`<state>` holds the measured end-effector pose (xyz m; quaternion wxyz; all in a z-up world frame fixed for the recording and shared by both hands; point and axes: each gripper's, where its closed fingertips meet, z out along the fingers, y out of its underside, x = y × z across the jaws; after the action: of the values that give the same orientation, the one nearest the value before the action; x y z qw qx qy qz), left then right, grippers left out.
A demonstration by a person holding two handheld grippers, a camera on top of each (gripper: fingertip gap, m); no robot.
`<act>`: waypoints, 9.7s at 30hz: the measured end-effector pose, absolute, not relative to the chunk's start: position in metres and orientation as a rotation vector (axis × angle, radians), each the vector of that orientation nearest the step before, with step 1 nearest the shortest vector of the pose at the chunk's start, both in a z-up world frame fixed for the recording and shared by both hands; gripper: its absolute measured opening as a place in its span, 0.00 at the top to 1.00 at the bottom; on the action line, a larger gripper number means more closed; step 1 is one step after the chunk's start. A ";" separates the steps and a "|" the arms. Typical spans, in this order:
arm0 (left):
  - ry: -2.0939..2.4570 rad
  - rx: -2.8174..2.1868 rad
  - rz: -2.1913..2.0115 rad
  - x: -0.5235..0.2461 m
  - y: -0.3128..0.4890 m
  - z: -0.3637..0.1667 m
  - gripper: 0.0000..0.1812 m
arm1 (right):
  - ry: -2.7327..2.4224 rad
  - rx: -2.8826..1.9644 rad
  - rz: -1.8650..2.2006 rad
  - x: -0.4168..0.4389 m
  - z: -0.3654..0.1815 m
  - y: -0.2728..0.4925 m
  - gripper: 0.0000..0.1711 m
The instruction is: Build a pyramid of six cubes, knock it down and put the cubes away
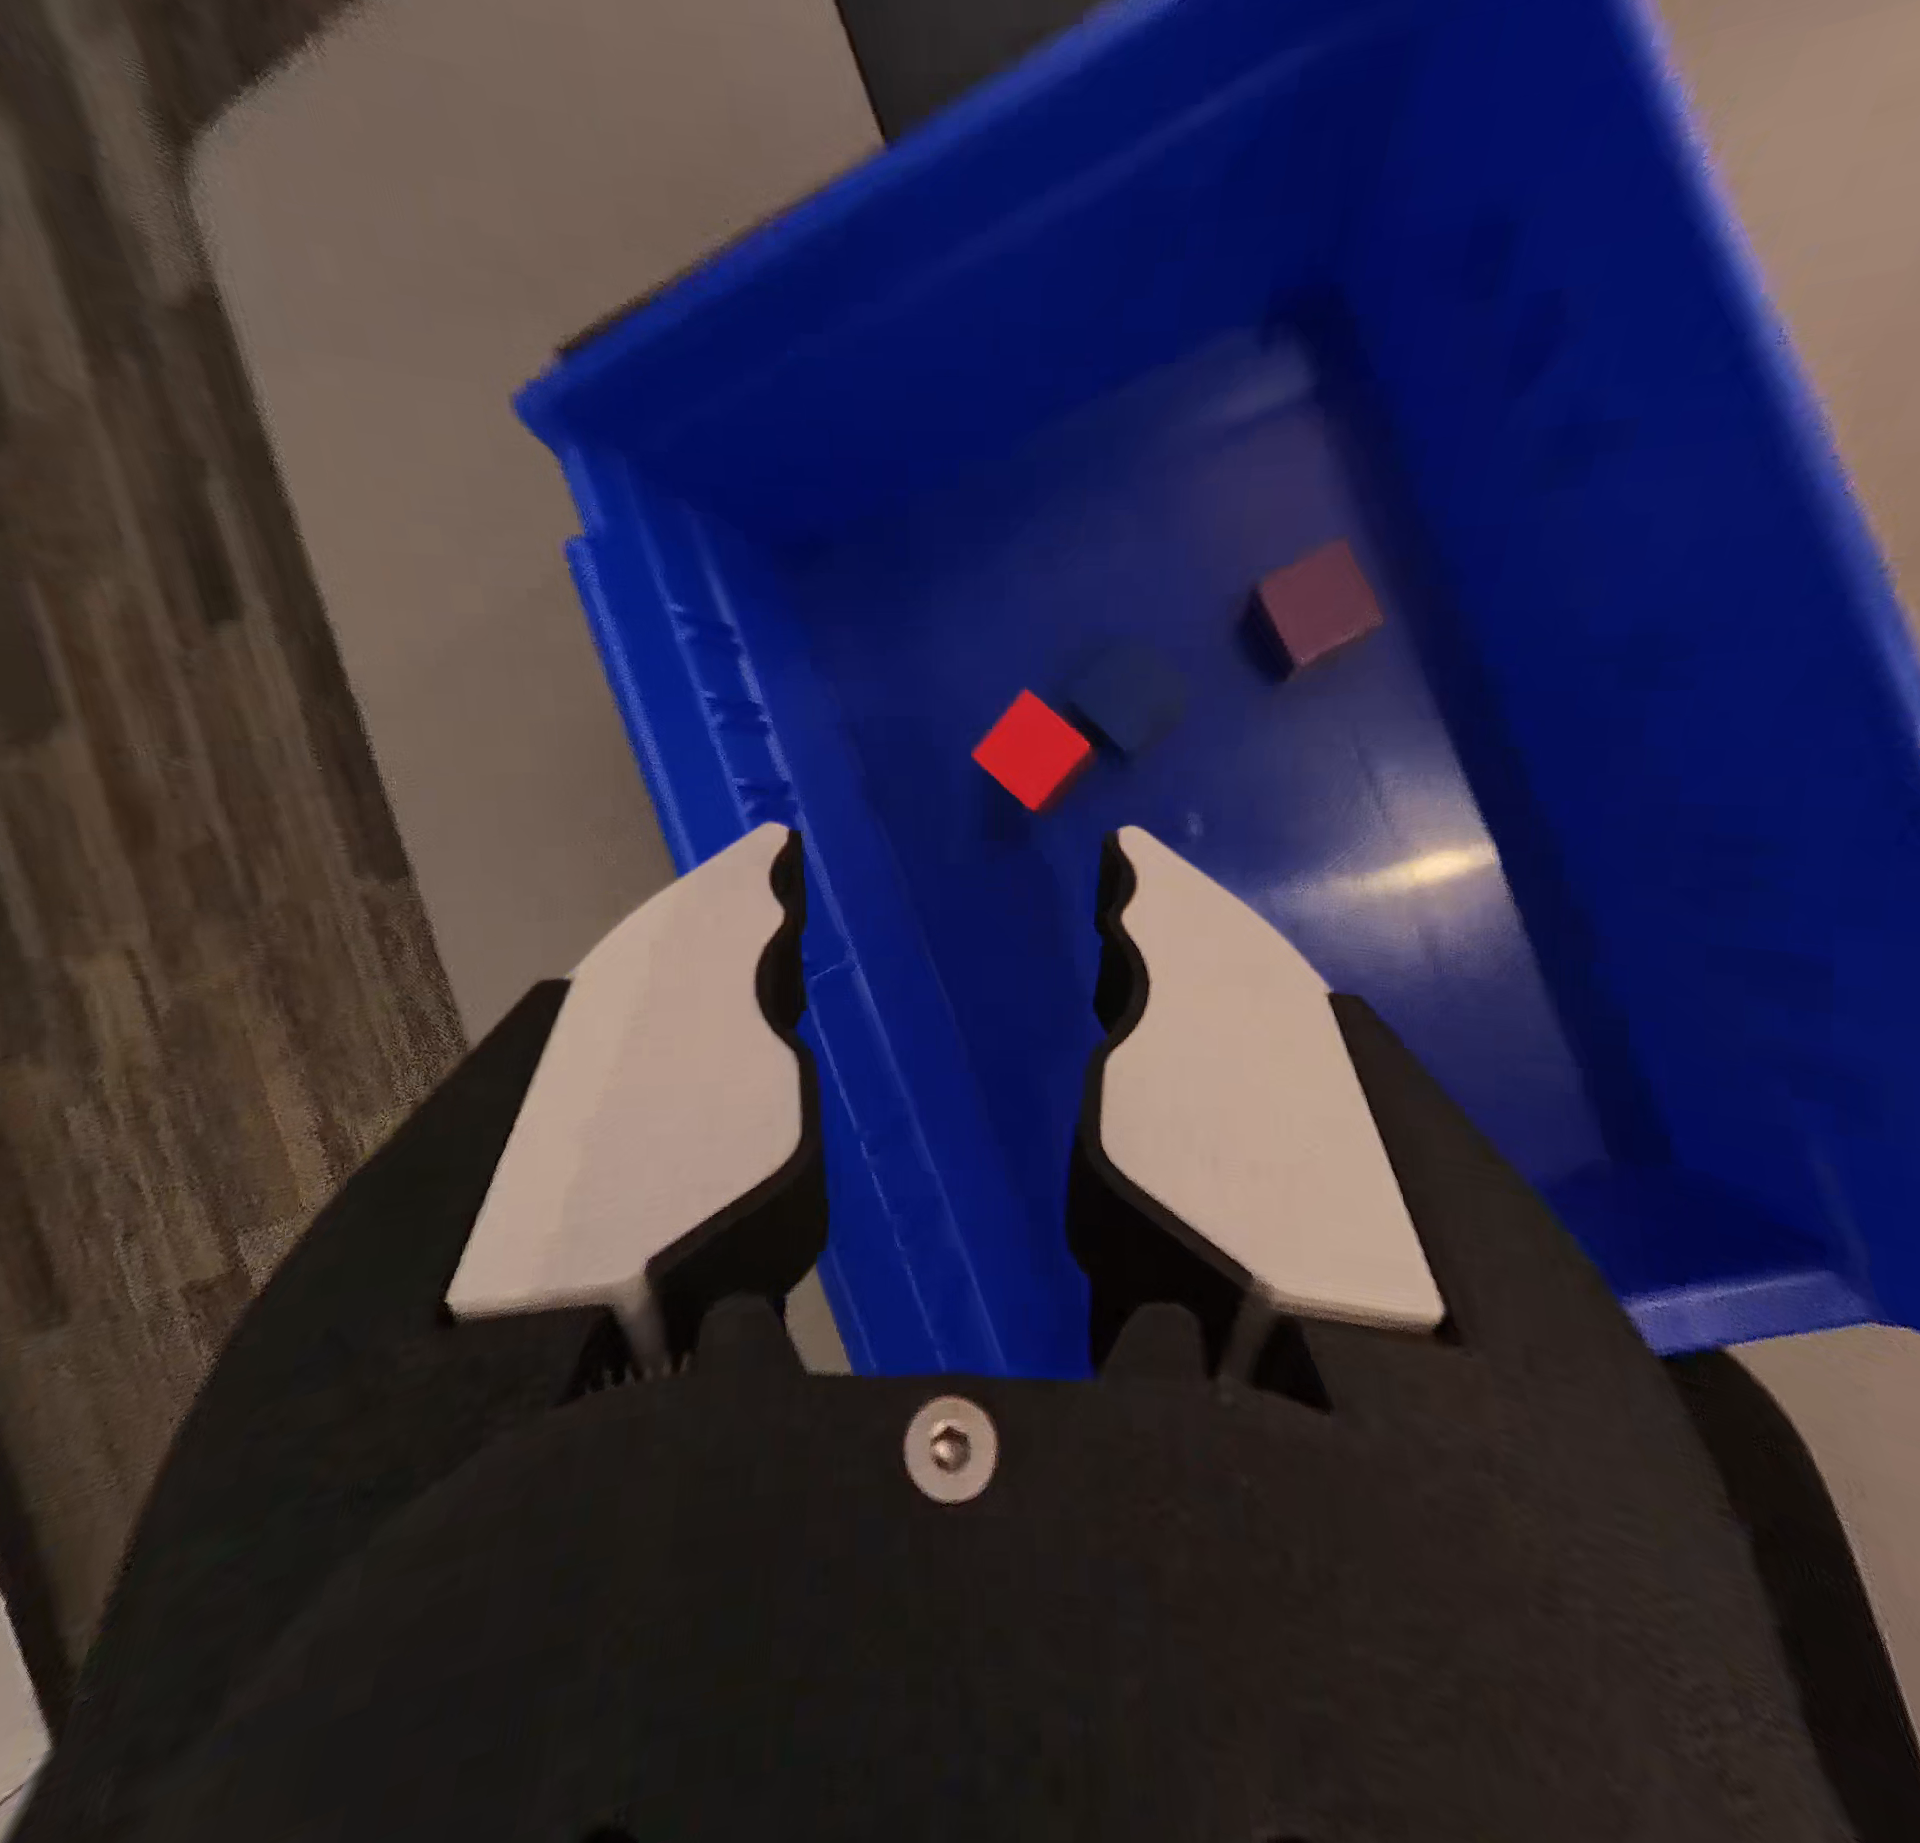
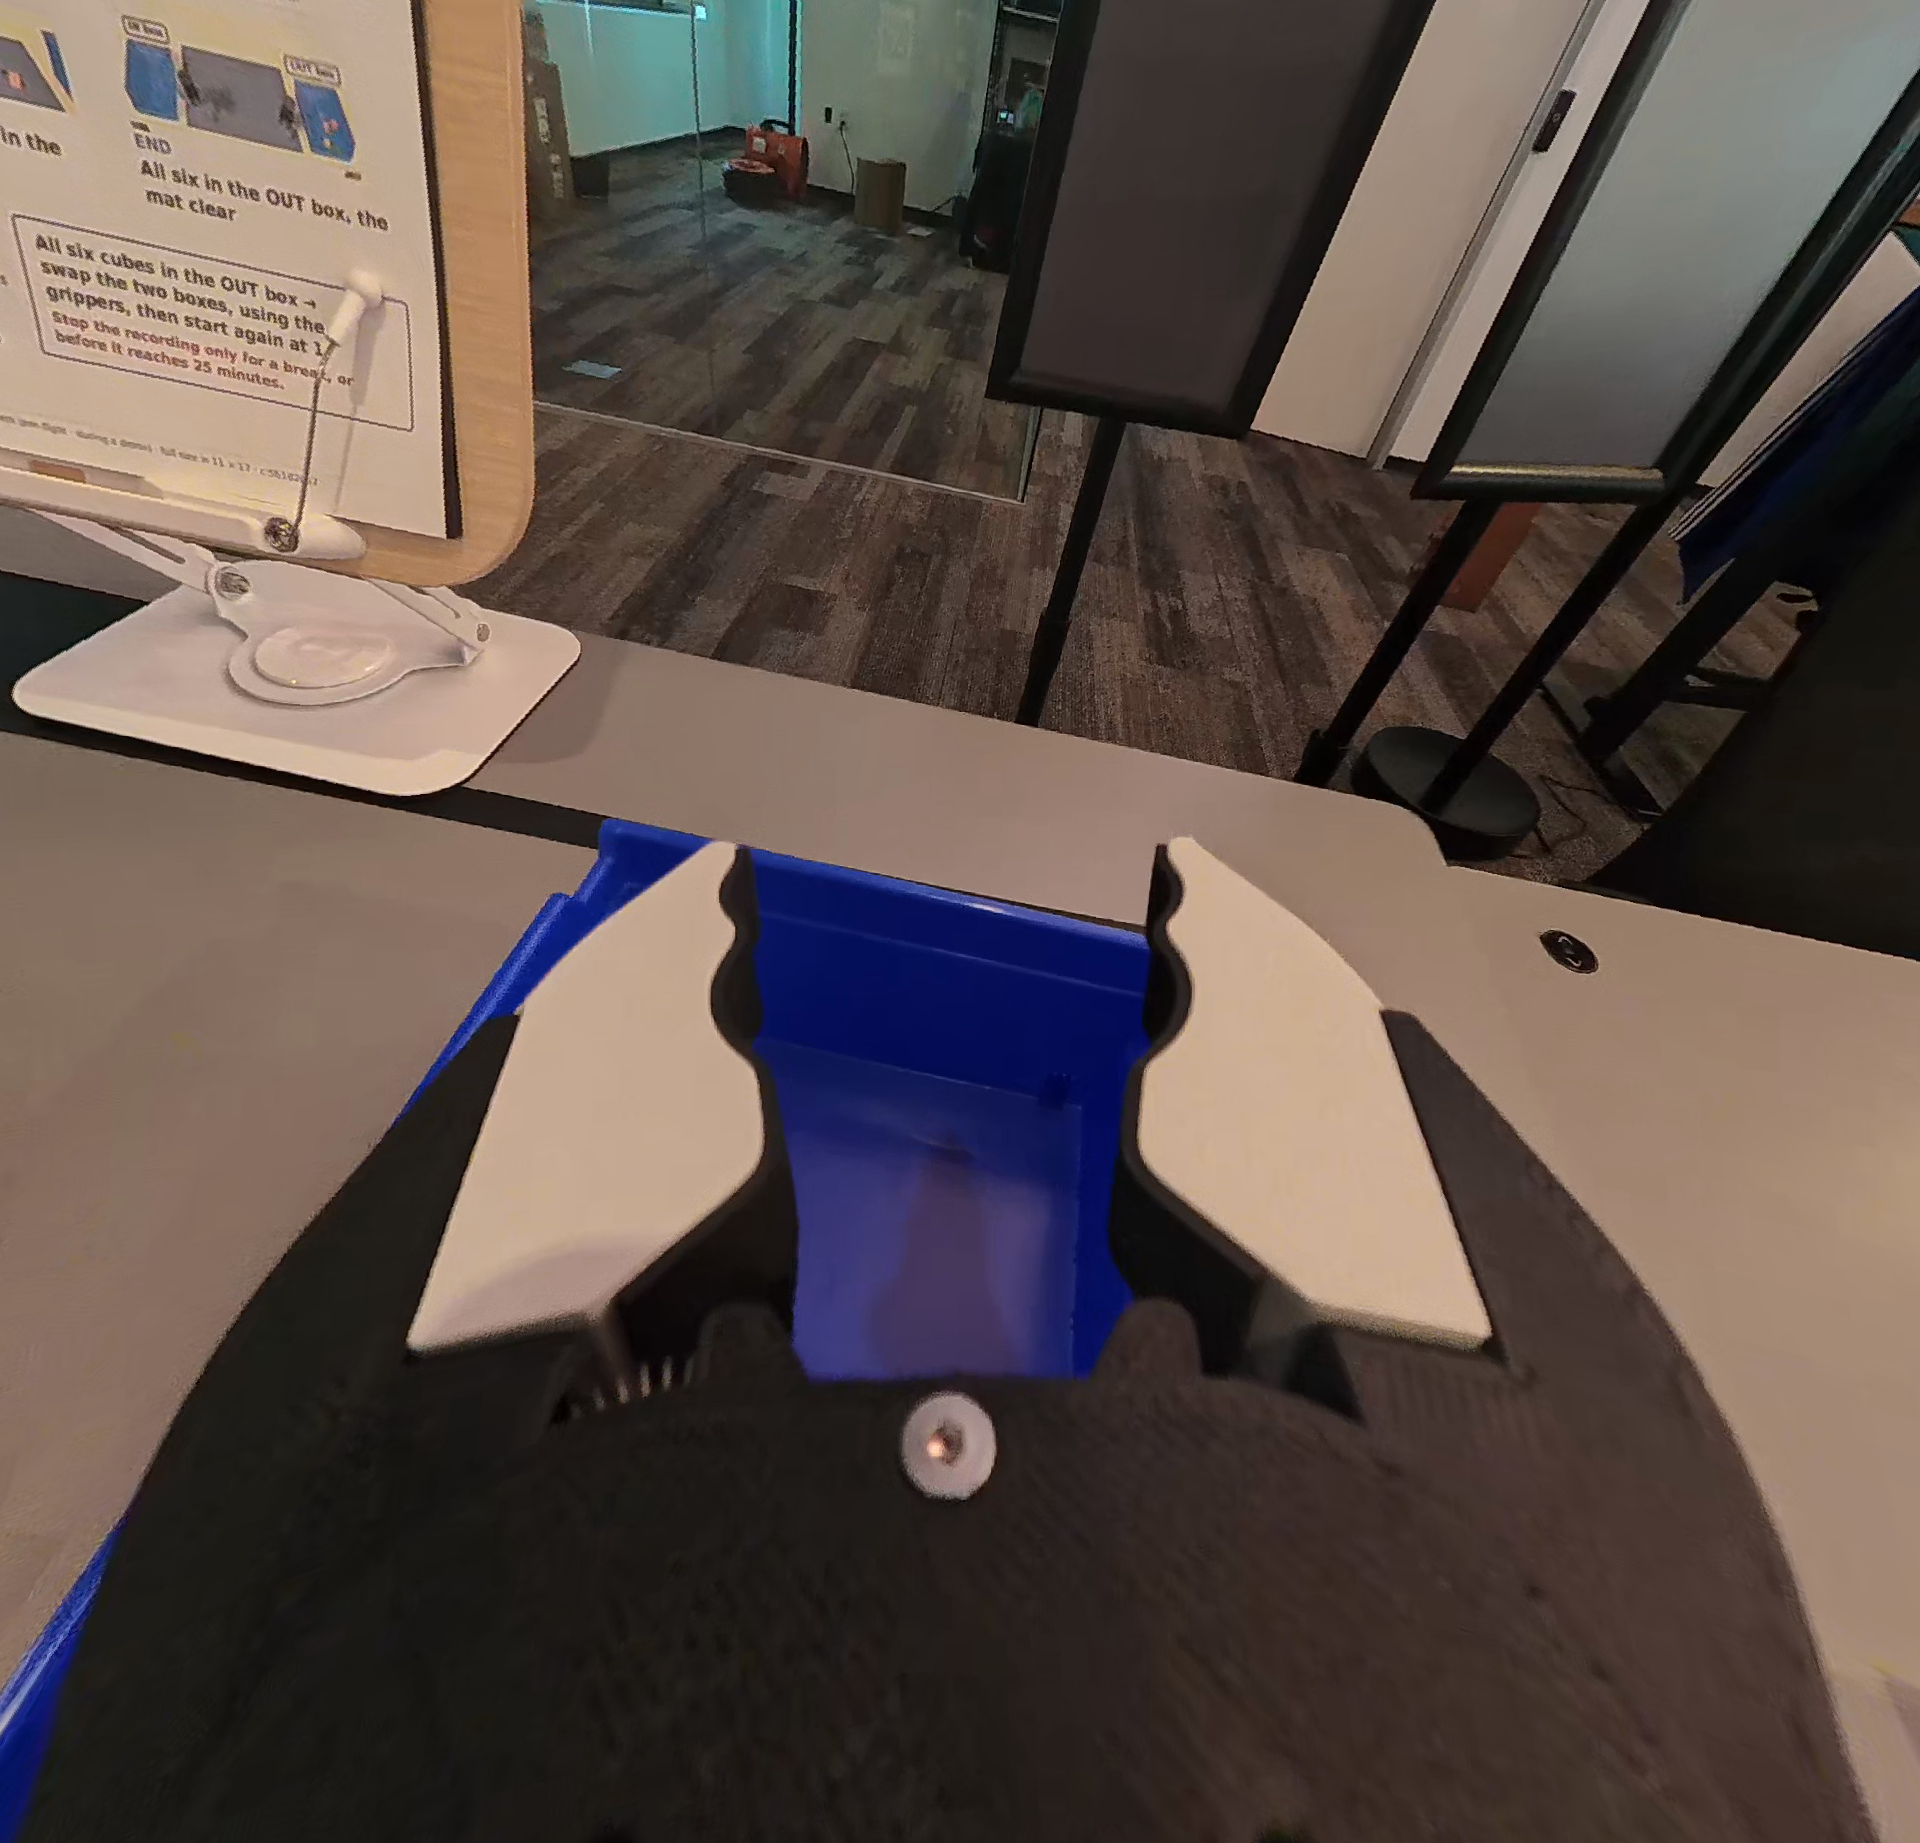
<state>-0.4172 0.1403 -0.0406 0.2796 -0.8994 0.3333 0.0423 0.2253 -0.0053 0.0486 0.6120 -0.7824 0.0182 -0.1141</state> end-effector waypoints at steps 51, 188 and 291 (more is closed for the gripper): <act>1.331 -1.736 -0.761 -0.146 0.006 0.057 0.85 | -0.087 -1.881 -0.319 0.205 0.035 0.007 0.57; 1.319 -2.020 0.201 -0.351 0.153 -0.035 0.84 | -0.248 -1.987 -0.335 0.188 0.006 0.019 0.59; 1.652 -2.128 -0.030 -0.321 0.138 -0.126 0.77 | -0.329 -2.098 -0.281 0.184 -0.020 0.017 0.59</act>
<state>-0.3208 0.1380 -0.1258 0.2216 -0.7702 0.5980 -0.0110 0.1839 0.0169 -0.0200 0.4791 -0.8596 -0.1350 -0.1152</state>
